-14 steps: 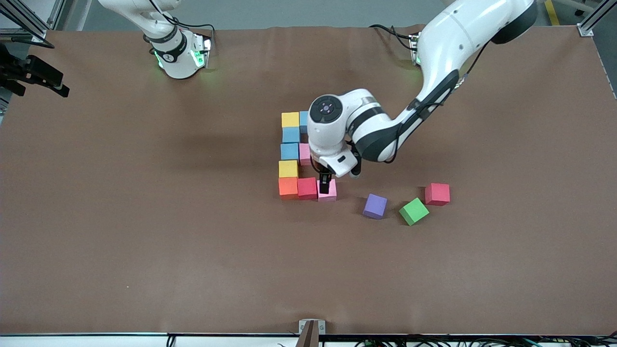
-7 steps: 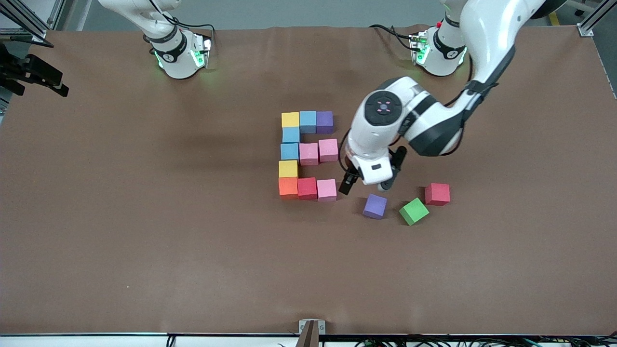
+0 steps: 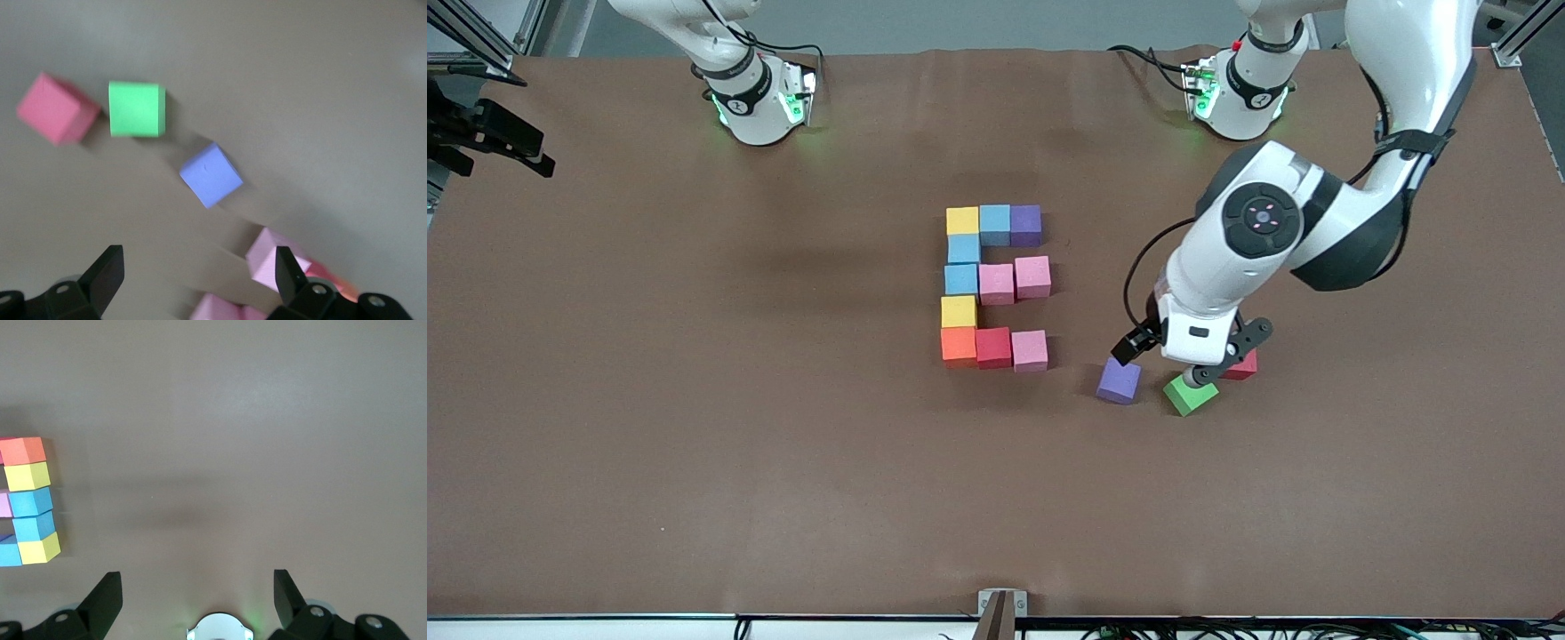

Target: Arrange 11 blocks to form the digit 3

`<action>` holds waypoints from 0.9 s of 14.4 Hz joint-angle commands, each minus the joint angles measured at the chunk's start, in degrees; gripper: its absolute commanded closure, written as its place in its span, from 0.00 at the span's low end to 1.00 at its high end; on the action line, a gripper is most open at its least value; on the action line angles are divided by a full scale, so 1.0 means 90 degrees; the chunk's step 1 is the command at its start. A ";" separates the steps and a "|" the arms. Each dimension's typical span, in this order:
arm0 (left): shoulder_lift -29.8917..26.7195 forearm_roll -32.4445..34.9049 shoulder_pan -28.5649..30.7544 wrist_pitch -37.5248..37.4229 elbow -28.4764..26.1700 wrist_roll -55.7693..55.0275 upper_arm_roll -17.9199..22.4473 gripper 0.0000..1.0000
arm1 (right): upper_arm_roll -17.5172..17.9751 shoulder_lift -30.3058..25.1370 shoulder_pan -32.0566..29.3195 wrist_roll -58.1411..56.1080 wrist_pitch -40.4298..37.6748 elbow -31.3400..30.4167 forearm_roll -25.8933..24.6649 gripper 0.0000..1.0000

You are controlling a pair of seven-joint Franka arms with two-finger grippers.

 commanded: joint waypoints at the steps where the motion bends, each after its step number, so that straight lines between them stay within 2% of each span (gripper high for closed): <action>1: -0.0340 -0.0079 0.0289 -0.0071 -0.0206 0.1447 -0.0019 0.00 | 0.0038 -0.0078 -0.0084 -0.0141 -0.0081 -0.0007 0.0080 0.00; 4: -0.0428 -0.0040 0.0641 -0.0207 -0.0089 0.1801 -0.0028 0.00 | 0.0038 -0.0078 -0.0094 -0.0141 -0.0158 -0.0016 0.0080 0.00; 9: -0.1120 -0.0196 0.1266 -0.1183 0.0155 0.3421 -0.0058 0.00 | 0.0028 -0.0097 -0.0094 -0.0170 -0.0256 -0.0065 0.0090 0.00; 13: -0.1775 -0.0956 0.1832 -0.1740 0.0155 0.4437 -0.0048 0.00 | 0.0038 -0.0107 -0.0084 -0.0170 -0.0188 -0.0075 0.0090 0.00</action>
